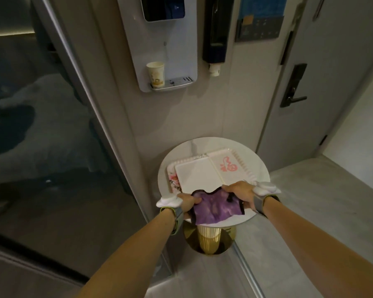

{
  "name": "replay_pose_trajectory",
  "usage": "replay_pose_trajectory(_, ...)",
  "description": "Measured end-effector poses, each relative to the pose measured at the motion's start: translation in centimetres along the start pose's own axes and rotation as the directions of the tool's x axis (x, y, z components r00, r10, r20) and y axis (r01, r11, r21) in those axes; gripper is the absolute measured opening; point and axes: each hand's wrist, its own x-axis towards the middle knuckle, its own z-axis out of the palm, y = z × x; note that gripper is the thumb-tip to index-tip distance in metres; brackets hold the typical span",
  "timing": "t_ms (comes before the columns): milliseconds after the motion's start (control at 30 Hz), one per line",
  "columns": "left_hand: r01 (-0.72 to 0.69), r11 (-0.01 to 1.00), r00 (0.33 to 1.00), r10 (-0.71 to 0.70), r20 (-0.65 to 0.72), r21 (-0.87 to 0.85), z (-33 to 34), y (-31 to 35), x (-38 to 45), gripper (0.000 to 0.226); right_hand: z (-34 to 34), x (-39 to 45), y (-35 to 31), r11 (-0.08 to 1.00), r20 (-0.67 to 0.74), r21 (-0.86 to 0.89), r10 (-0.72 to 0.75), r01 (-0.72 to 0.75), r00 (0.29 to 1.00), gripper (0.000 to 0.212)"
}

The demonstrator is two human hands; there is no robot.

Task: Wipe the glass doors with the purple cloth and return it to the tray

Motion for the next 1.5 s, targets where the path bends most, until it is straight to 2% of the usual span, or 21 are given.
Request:
replay_pose_trajectory(167,0.042,0.995,0.998,-0.037,0.055,-0.088,3.3,3.1,2.8,0.032,-1.3,4.8,-1.6,0.977,0.194,0.118,0.155,-0.18,0.969,0.033)
replay_pose_trajectory(233,0.058,0.982,0.997,-0.048,0.056,-0.178,4.6,4.4,4.4,0.036,-2.2,7.3,-2.2,0.953,0.271,0.178,0.193,-0.246,0.943,0.038)
replay_pose_trajectory(367,0.13,0.937,0.989,-0.098,0.112,-0.325,5.9,6.1,7.1,0.039,-4.4,11.2,-3.0,0.934,0.372,0.203,0.204,-0.294,0.905,0.048)
replay_pose_trajectory(467,0.13,0.933,0.99,-0.102,0.099,-0.335,6.7,7.6,9.0,0.029,-6.2,14.1,-3.3,0.939,0.447,0.164,0.203,-0.303,0.871,0.037)
replay_pose_trajectory(533,0.126,0.949,0.987,-0.09,0.136,-0.288,6.9,8.1,9.8,0.014,-6.5,15.4,-3.2,0.973,0.402,0.07,0.176,-0.222,0.898,0.029)
replay_pose_trajectory(600,0.12,0.956,0.989,-0.092,0.113,-0.268,7.2,8.4,11.2,0.015,-6.7,17.3,-3.2,0.985,0.348,0.009,0.158,-0.171,0.924,0.018)
replay_pose_trajectory(700,0.07,0.98,0.995,-0.082,-0.052,-0.188,7.6,8.3,13.5,0.016,-6.8,19.6,-3.1,0.977,0.353,0.057,0.172,-0.205,0.92,0.02)
replay_pose_trajectory(767,0.081,0.993,0.989,-0.09,-0.12,-0.081,7.9,7.9,14.3,0.031,-6.6,20.1,-2.9,0.966,0.388,0.099,0.182,-0.238,0.903,0.021)
replay_pose_trajectory(800,0.117,0.989,0.988,-0.125,-0.093,-0.095,8.1,7.7,14.9,0.038,-6.5,20.6,-2.8,0.96,0.429,0.111,0.186,-0.256,0.884,0.02)
replay_pose_trajectory(900,0.201,0.957,0.977,-0.211,-0.026,-0.207,7.8,6.8,15.8,0.039,-5.7,21.9,-2.5,0.951,0.494,0.128,0.184,-0.28,0.85,0.018)
replay_pose_trajectory(1033,0.192,0.952,0.969,-0.222,-0.104,-0.239,6.8,5.3,16.7,0.037,-4.5,23.2,-2.1,0.969,0.486,0.126,0.128,-0.214,0.864,0.005)
replay_pose_trajectory(1133,0.16,0.935,0.965,-0.216,-0.15,-0.316,6.2,4.3,17.7,0.043,-3.2,24.3,-1.5,0.984,0.451,0.106,0.081,-0.143,0.889,0.016)
replay_pose_trajectory(1267,0.057,0.973,0.971,-0.106,-0.214,-0.225,5.2,2.8,18.4,0.052,-1.5,25.7,-0.6,0.997,0.421,0.021,0.056,-0.072,0.905,0.035)
replay_pose_trajectory(1367,0.049,0.964,0.977,-0.101,-0.186,-0.263,4.4,1.7,19.2,0.049,-0.3,26.9,0.0,0.999,0.427,-0.04,0.029,-0.013,0.904,0.044)
replay_pose_trajectory(1500,0.079,0.985,0.973,-0.11,-0.203,-0.156,3.9,-0.1,20.5,0.05,1.6,28.2,1.2,0.992,0.404,-0.107,-0.016,0.064,0.915,0.048)
